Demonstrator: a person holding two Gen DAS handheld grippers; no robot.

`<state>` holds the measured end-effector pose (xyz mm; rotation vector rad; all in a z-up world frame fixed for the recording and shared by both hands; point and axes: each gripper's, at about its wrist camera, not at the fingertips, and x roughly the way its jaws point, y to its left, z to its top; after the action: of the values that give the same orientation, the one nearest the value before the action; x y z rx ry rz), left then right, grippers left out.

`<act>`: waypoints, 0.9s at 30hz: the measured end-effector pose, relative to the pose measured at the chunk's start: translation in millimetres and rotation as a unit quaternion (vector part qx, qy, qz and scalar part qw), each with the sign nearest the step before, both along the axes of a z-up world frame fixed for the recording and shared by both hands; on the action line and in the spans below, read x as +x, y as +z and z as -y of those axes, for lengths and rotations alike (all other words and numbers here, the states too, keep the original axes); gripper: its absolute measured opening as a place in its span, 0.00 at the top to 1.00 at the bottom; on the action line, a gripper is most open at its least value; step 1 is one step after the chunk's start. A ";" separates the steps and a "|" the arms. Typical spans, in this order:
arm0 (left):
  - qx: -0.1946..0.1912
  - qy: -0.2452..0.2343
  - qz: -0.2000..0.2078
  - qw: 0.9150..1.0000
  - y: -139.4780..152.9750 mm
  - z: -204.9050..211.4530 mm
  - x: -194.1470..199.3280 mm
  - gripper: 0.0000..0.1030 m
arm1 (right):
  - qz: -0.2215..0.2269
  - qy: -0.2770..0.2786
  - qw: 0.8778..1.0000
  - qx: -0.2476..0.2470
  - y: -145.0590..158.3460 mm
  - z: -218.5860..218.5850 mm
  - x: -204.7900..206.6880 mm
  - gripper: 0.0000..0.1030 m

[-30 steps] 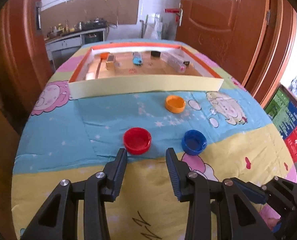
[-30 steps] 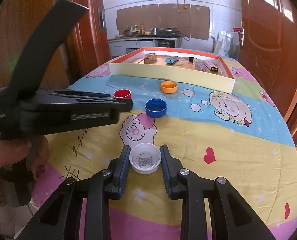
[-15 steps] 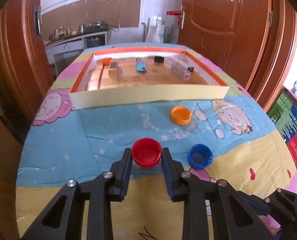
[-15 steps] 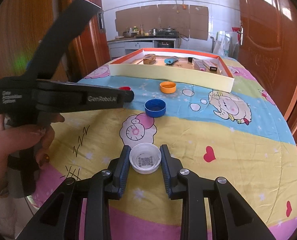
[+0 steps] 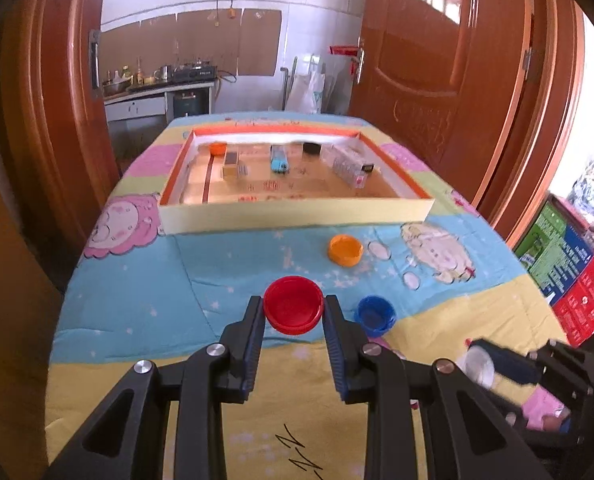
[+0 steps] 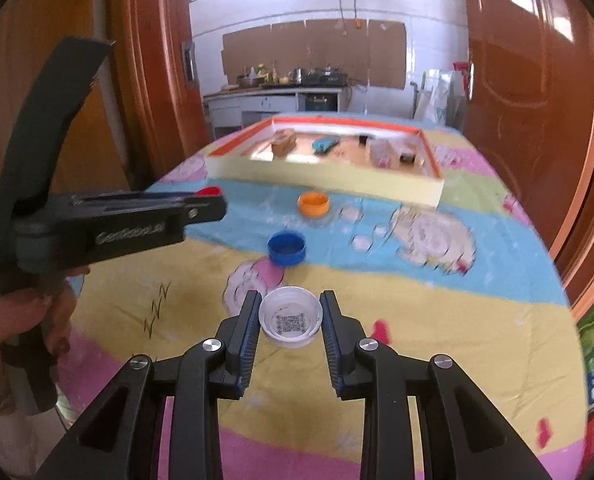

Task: Organize rigid objects
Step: 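Carry the red cap and white cup over into the box lid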

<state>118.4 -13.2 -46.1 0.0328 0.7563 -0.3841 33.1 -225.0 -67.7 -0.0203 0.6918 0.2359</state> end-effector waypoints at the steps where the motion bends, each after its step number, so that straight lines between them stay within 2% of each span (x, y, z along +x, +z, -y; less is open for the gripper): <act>1: -0.002 0.001 0.004 1.000 4.4 -0.6 -1.1 0.71 | 0.006 -0.002 1.000 -0.004 5.1 1.4 0.9 0.71; 13: 0.003 0.017 0.061 0.998 52.4 4.9 2.0 0.71 | 0.051 -0.012 0.998 -0.028 51.8 17.5 29.0 0.71; 23: 0.008 0.026 0.076 0.997 68.1 9.8 26.1 0.71 | 0.056 0.004 0.998 -0.029 74.0 22.3 65.8 0.71; 27: 0.007 0.023 0.068 0.997 72.1 12.2 47.4 0.71 | 0.048 0.014 0.998 -0.026 78.2 23.5 88.2 0.71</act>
<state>165.7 -25.4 26.0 0.0553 0.6240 -0.3298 121.3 -248.6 10.5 -0.0908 0.6021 0.2423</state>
